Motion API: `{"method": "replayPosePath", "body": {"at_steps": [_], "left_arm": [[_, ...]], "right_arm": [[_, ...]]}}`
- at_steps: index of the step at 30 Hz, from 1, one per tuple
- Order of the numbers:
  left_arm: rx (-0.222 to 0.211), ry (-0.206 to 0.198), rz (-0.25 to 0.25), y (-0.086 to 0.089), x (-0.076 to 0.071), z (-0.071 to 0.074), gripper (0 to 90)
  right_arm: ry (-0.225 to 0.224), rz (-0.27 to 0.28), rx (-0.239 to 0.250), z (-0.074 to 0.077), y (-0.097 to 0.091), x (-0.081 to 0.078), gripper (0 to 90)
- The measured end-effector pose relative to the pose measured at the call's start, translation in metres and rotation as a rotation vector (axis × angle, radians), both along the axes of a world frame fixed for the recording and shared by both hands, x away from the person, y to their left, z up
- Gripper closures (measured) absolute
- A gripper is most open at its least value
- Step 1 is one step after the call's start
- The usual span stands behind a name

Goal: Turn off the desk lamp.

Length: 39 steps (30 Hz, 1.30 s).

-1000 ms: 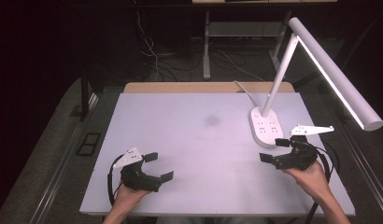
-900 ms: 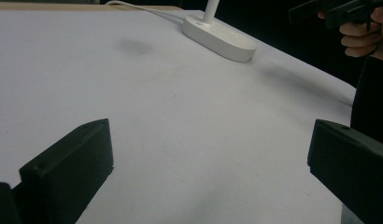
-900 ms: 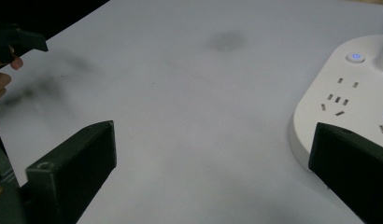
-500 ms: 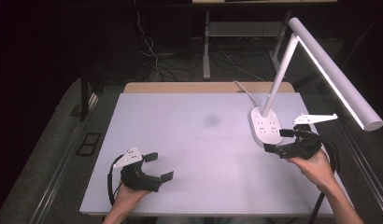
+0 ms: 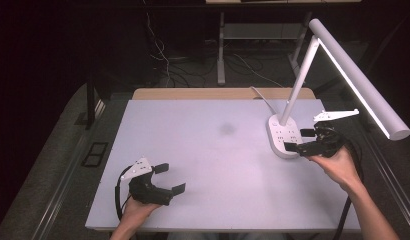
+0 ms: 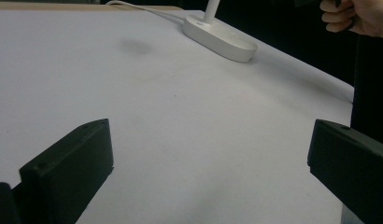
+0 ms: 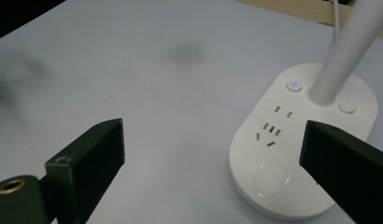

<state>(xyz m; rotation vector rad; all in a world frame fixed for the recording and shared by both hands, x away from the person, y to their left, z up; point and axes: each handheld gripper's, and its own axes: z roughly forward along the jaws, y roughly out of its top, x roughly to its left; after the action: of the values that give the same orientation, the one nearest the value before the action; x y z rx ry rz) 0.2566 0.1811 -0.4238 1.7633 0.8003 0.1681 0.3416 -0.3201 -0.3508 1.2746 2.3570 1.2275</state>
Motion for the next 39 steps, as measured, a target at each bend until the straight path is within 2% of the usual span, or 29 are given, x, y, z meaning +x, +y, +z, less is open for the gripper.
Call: {"method": "replayPosePath", "body": {"at_steps": [2,3,8,16,17,20,21,25,34,39], "left_arm": [[-0.001,0.001,0.001,0.000,0.000,0.000,0.0],[-0.001,0.001,0.001,0.000,0.000,-0.001,0.0],[-0.001,0.001,0.001,0.001,0.000,0.000,0.0],[0.001,-0.004,0.007,0.002,-0.001,0.000,0.0],[0.002,-0.004,0.007,0.002,-0.001,0.000,0.0],[0.000,-0.003,0.008,0.002,-0.001,0.000,0.0],[-0.001,-0.004,0.007,0.003,-0.001,0.001,0.0],[-0.003,-0.006,0.011,0.004,-0.001,0.001,0.0],[0.004,-0.006,0.013,0.003,-0.001,0.001,0.0],[0.005,-0.007,0.014,0.003,-0.001,0.001,0.0]], "right_arm": [[0.001,-0.016,-0.014,0.000,-0.001,0.005,6.9],[0.003,-0.020,-0.021,0.001,-0.001,0.007,11.0],[-0.004,-0.031,-0.027,0.004,-0.005,0.019,19.3],[0.014,-0.041,-0.012,0.004,-0.016,0.035,31.5],[0.021,-0.047,-0.008,0.003,-0.020,0.040,35.2],[0.023,-0.056,-0.007,0.001,-0.024,0.044,38.0],[0.030,-0.056,0.003,-0.001,-0.028,0.047,42.0],[0.033,-0.058,0.023,-0.005,-0.036,0.054,48.5],[0.052,-0.099,0.041,-0.014,-0.047,0.066,63.0],[0.056,-0.115,0.047,-0.022,-0.051,0.075,76.2]]}}
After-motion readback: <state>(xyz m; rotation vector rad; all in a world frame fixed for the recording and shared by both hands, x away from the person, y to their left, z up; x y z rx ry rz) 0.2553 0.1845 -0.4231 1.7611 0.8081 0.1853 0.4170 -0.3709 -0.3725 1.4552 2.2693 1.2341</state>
